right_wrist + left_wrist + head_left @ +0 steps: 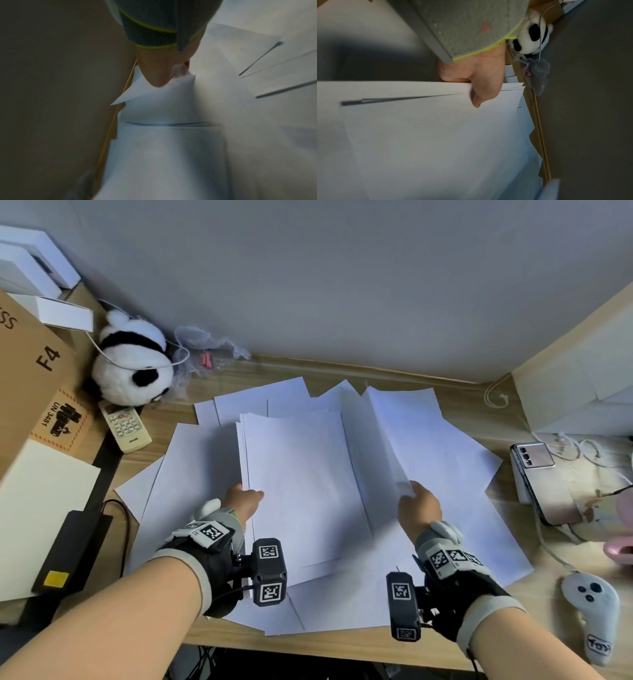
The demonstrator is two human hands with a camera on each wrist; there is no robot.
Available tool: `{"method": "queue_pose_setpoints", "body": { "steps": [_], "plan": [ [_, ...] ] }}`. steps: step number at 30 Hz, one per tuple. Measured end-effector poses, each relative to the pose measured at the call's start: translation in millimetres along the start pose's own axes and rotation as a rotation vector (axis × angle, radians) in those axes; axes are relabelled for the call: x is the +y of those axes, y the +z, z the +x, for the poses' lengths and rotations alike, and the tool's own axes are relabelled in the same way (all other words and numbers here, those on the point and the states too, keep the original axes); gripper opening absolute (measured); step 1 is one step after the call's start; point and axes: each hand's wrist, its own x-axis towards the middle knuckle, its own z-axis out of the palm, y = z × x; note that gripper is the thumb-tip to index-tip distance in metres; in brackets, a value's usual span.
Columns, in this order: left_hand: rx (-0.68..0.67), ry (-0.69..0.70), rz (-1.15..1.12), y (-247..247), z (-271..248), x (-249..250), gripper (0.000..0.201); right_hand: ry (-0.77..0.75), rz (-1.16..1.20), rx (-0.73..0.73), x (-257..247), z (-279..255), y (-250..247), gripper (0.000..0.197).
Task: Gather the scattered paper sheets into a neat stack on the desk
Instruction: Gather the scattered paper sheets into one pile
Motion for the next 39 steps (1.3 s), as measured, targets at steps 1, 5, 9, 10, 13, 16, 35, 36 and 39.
{"method": "queue_pose_setpoints", "body": {
  "steps": [1, 5, 9, 10, 13, 16, 35, 36, 39],
  "plan": [
    [-0.021, -0.013, -0.004, 2.3, 2.9, -0.8, 0.046, -0.059, 0.032, -0.003, -5.9, -3.4, -2.0, 0.026],
    [-0.094, -0.023, -0.073, 10.8, 7.0, -2.9, 0.047, -0.260, 0.103, -0.289, -29.2, -29.2, 9.5, 0.027],
    [-0.112, -0.035, -0.193, 18.7, -0.2, 0.6, 0.084, -0.272, 0.042, -0.622, -41.0, -50.0, 31.7, 0.028],
    [-0.135, -0.030, -0.229, 20.1, -1.7, 0.3, 0.087, -0.259, 0.038, -0.664, -42.7, -54.0, 37.0, 0.022],
    [-0.208, -0.037, -0.288, 25.3, -4.7, 1.0, 0.086, -0.237, 0.026, -0.791, -40.7, -60.8, 46.6, 0.016],
    [-0.251, -0.032, -0.271, 28.5, -7.6, 2.5, 0.084, -0.222, 0.102, -0.900, -33.5, -62.0, 43.7, 0.031],
    [-0.001, 0.040, 0.128, 26.5, 20.9, -1.9, 0.039, 0.163, 0.103, 0.078, 28.5, -2.4, -0.2, 0.031],
    [0.012, 0.031, 0.133, 21.5, 24.3, -1.8, 0.040, 0.237, 0.031, 0.091, 34.4, 1.0, -7.3, 0.040],
    [0.034, 0.015, 0.151, 7.9, 29.8, 0.2, 0.043, 0.350, -0.115, -0.052, 47.7, 6.3, -20.1, 0.059]
  ]
}}
